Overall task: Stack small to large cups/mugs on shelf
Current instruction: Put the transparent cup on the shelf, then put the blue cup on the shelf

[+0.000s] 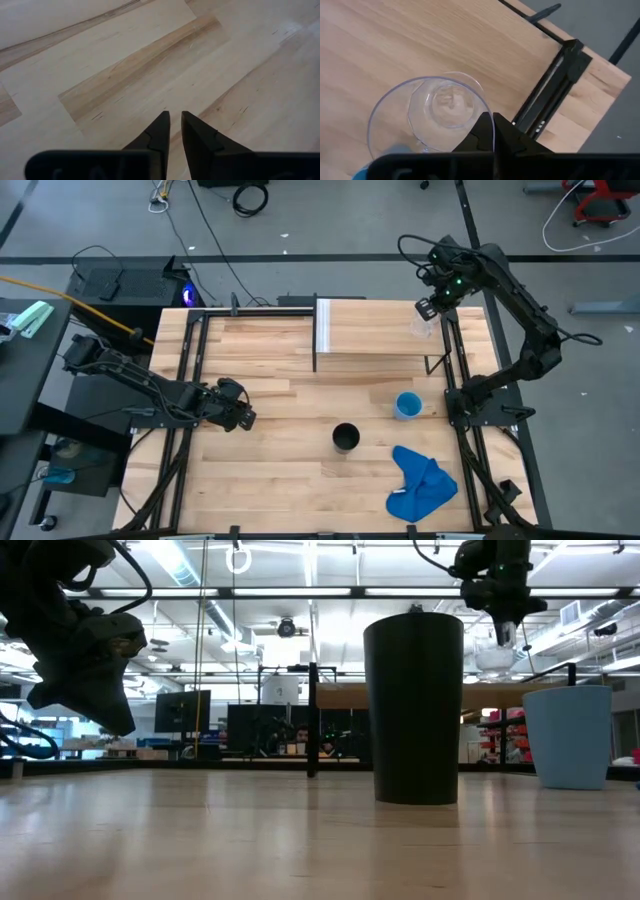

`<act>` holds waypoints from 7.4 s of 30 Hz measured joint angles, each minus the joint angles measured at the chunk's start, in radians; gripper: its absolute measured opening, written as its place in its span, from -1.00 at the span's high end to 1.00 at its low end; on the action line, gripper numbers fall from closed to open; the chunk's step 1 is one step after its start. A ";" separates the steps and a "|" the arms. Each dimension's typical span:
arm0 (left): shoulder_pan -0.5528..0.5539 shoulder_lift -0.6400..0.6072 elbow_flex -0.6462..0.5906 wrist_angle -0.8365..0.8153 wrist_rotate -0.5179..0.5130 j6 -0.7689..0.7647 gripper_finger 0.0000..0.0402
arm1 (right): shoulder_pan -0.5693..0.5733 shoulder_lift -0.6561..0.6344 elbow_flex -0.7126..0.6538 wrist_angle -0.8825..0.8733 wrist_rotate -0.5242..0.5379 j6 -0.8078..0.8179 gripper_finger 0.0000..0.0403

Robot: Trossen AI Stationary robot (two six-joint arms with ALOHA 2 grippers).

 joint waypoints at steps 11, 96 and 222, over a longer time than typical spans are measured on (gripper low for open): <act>0.000 0.000 0.000 0.000 0.000 0.000 0.73 | 0.000 0.000 0.000 0.036 0.027 0.002 1.00; 0.000 0.000 0.000 0.000 0.000 0.000 0.75 | 0.042 -0.065 -0.177 0.158 0.059 0.115 0.63; 0.000 0.000 0.000 0.002 0.000 0.000 0.74 | 1.098 -0.145 -0.766 0.419 0.129 0.863 0.93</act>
